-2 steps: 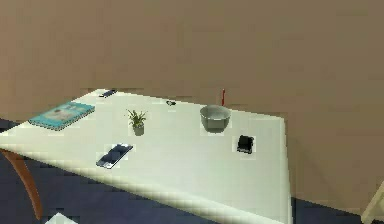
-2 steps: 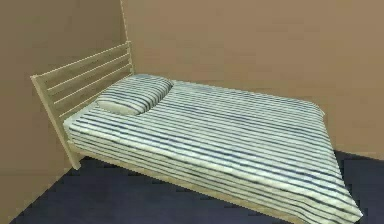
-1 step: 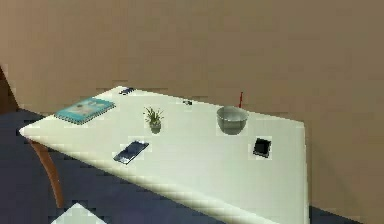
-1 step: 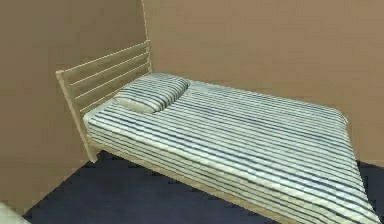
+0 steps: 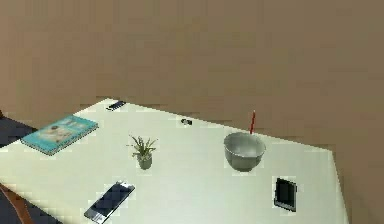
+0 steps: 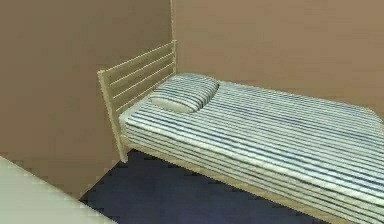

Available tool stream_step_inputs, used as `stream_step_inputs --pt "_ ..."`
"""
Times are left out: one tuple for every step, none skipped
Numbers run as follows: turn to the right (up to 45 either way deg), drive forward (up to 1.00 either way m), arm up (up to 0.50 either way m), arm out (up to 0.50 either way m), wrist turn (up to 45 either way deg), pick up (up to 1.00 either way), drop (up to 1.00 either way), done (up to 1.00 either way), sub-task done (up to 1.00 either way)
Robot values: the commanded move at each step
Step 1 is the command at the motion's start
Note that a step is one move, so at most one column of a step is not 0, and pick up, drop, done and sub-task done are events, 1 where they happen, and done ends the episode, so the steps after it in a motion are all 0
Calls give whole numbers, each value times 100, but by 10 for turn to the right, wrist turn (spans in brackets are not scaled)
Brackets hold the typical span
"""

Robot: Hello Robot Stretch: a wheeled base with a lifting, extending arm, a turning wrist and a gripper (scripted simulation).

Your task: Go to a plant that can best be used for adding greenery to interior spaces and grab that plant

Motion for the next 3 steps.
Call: stream_step_inputs --pt "-450 0 0 0 0 0 0 0 0" --pt "-450 0 0 0 0 0 0 0 0" --pt "-120 0 0 0 0 0 0 0 0"
